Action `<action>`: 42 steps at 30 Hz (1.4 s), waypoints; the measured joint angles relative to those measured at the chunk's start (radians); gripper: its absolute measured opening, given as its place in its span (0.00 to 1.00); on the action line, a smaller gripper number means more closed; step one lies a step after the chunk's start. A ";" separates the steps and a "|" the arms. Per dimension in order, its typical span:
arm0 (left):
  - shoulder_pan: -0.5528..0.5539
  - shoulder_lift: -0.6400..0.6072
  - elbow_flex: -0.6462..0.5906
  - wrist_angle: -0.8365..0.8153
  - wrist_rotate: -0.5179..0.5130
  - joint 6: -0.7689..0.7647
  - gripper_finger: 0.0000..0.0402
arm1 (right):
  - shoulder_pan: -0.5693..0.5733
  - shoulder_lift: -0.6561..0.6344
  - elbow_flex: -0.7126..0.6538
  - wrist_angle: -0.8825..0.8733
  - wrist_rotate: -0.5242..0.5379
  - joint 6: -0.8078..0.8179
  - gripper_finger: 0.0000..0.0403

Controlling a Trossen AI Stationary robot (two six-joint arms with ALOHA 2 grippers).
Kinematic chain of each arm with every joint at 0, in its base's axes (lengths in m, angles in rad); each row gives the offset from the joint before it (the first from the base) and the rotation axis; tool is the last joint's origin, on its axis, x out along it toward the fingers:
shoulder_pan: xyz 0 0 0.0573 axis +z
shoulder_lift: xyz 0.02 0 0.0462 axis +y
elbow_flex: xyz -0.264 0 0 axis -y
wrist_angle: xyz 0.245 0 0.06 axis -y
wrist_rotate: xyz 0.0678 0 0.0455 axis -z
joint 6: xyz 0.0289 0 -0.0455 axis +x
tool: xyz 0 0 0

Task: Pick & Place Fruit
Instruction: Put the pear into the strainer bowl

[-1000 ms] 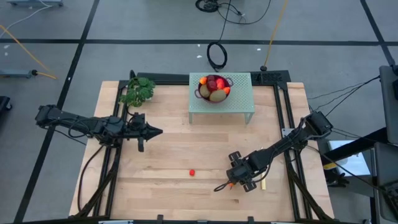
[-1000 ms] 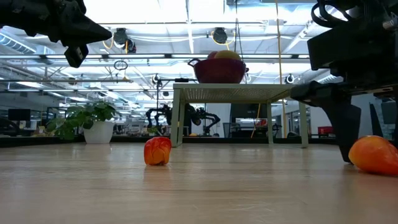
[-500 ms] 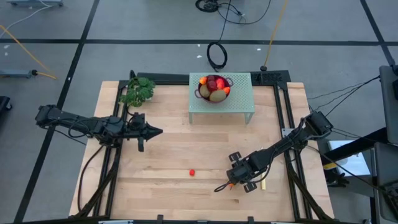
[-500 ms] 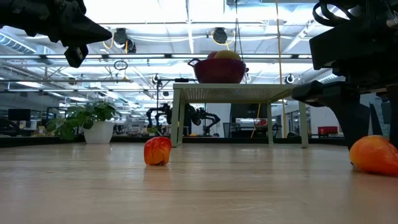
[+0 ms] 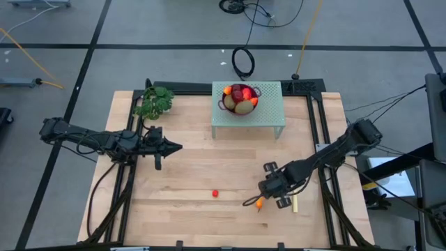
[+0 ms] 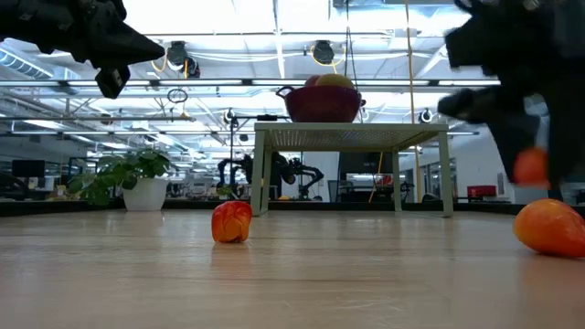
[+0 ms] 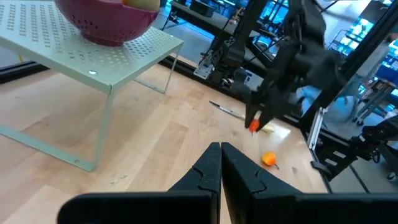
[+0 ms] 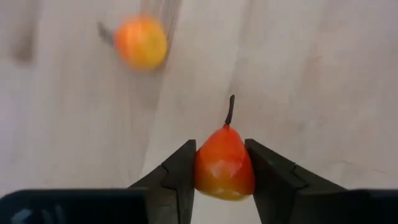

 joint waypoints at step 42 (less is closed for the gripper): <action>0.001 0.000 0.000 0.035 -0.114 0.052 0.02 | -0.904 -0.338 0.150 0.568 0.082 -0.130 0.28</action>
